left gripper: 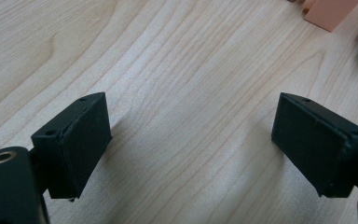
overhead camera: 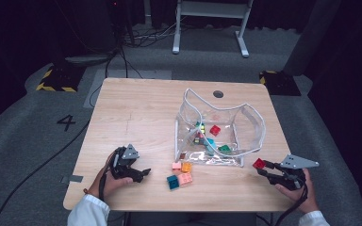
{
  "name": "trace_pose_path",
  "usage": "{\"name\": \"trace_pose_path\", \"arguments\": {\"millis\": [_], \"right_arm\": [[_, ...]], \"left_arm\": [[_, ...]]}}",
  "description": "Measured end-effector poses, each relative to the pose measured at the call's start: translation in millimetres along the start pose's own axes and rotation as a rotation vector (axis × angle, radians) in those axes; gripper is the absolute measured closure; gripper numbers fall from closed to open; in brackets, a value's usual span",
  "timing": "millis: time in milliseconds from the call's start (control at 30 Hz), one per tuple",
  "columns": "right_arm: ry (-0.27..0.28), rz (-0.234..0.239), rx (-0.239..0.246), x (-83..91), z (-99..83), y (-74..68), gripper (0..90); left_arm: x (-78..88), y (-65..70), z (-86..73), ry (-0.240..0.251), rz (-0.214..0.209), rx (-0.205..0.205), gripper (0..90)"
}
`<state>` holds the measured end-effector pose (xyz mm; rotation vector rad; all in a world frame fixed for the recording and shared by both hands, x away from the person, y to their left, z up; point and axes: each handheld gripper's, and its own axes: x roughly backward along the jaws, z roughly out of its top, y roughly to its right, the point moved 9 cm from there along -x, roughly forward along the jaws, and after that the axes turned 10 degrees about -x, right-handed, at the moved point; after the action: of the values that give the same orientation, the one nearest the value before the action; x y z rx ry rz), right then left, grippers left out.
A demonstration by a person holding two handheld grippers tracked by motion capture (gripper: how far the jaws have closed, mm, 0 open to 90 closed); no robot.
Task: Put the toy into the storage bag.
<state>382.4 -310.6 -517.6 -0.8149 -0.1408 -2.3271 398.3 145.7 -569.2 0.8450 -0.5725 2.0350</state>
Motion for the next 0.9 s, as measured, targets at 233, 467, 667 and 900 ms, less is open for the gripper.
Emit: {"name": "trace_pose_path", "arguments": {"millis": [233,467,667,900], "right_arm": [[0.051,-0.058,-0.046,17.1,12.8,23.3,59.1],[0.099,-0.094,-0.015,39.7,50.7,37.0,59.1],[0.137,-0.088,0.007,50.7,87.5,42.5,59.1],[0.164,-0.084,0.029,56.4,118.3,43.7,59.1]], "left_arm": [[0.0,-0.1,0.0,0.0,0.0,-0.001,11.8],[0.0,0.0,0.0,-0.001,0.0,0.0,11.8],[0.0,-0.1,0.0,0.0,0.0,-0.001,11.8],[0.1,0.0,-0.1,-0.001,-0.001,-0.001,11.8]]}}
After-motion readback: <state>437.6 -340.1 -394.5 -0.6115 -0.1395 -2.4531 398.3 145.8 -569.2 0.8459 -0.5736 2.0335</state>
